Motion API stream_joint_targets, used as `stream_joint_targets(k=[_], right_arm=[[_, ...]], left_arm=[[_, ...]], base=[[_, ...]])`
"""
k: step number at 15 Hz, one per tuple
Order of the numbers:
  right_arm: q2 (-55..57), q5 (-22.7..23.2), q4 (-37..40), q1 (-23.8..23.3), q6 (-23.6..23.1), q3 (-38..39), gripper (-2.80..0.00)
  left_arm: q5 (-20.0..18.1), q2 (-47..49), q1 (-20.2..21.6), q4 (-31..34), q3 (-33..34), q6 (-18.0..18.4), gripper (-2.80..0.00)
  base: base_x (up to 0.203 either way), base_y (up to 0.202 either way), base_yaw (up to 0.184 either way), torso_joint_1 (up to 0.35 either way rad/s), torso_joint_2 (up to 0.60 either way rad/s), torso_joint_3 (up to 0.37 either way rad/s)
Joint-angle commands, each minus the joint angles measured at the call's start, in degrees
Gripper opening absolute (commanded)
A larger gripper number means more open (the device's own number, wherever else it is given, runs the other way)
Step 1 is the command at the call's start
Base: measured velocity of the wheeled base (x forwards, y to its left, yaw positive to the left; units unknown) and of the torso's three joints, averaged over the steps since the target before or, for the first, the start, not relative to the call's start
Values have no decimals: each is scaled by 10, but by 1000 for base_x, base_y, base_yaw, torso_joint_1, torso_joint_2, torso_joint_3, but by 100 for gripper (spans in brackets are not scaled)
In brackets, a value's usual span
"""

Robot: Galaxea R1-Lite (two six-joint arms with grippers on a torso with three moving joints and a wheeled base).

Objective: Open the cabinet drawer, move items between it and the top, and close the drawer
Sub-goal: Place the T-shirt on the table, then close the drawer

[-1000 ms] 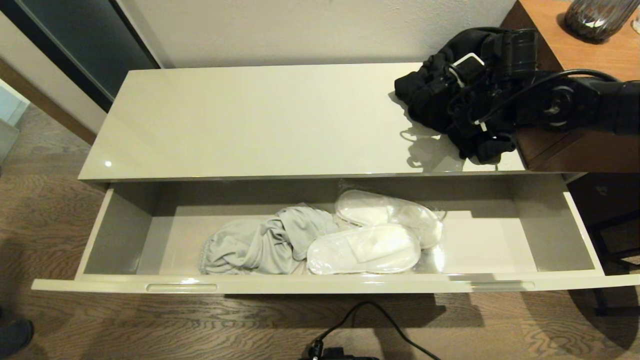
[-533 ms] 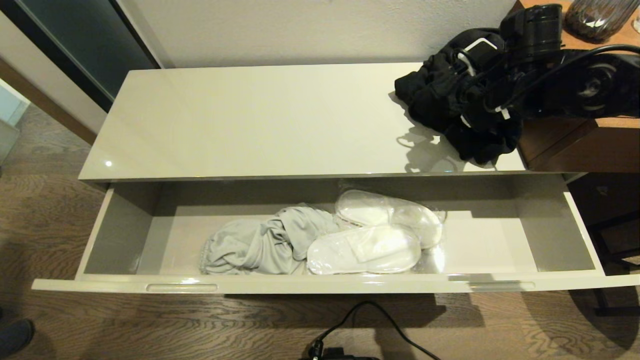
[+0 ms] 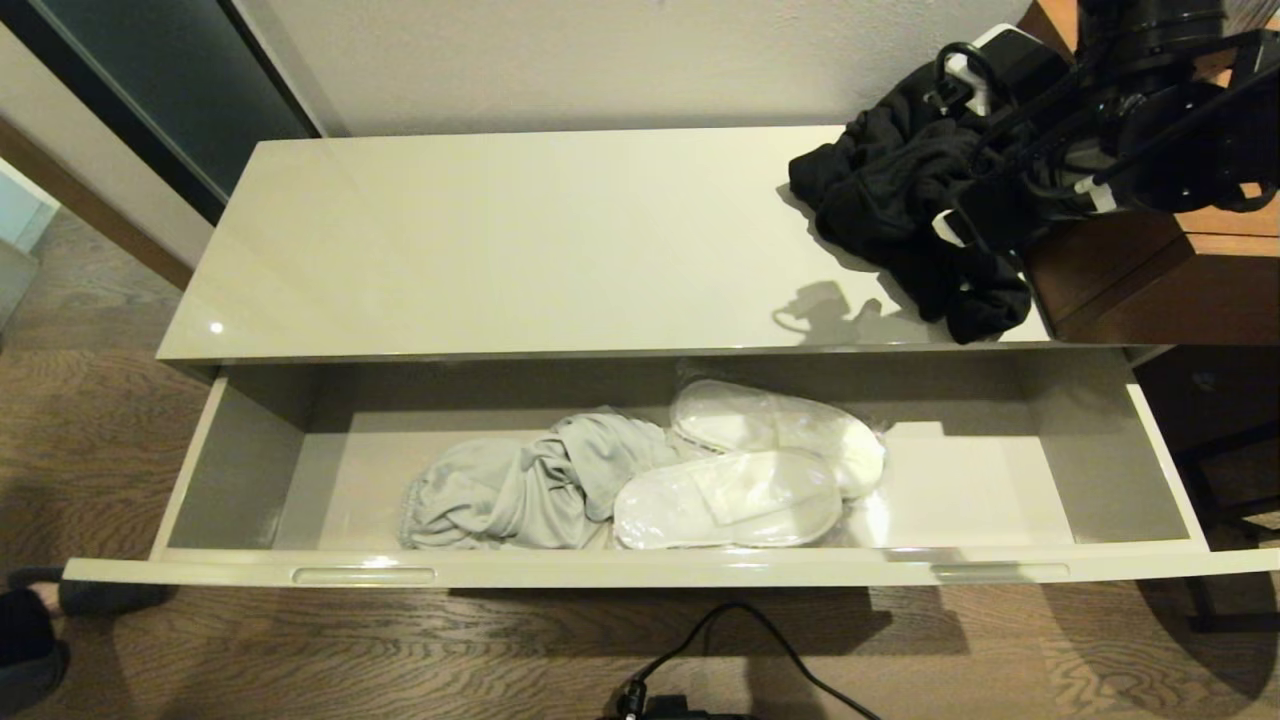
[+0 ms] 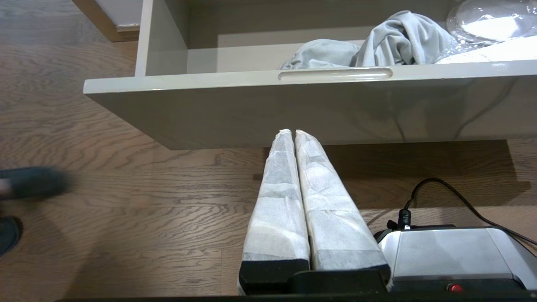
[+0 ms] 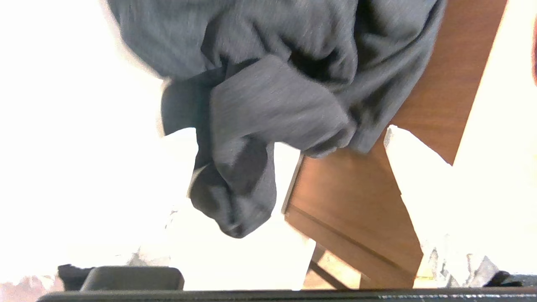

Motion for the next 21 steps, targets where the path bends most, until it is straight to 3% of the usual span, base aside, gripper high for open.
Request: stream_joint_targets(k=[1, 5, 8, 13, 18, 21], right_arm=[[-5, -7, -4, -4, -2, 9, 0], [-30, -8, 0, -2, -1, 19, 0], [-80, -10, 4, 14, 2, 73, 0], [-177, -63, 6, 107, 12, 177, 0], [-190, -91, 34, 114, 54, 190, 0], [-187, -98, 79, 113, 121, 190, 0]], left_arm=[[0, 1, 0, 0, 0, 0, -280], [0, 1, 0, 0, 0, 0, -280], [0, 1, 0, 0, 0, 0, -280], [0, 1, 0, 0, 0, 0, -280], [0, 1, 0, 0, 0, 0, -280], [0, 1, 0, 0, 0, 0, -280]], base=[[0, 0, 0, 0, 0, 0], [0, 0, 0, 0, 0, 0], [0, 0, 0, 0, 0, 0], [0, 0, 0, 0, 0, 0], [0, 0, 0, 0, 0, 0], [0, 0, 0, 0, 0, 0]])
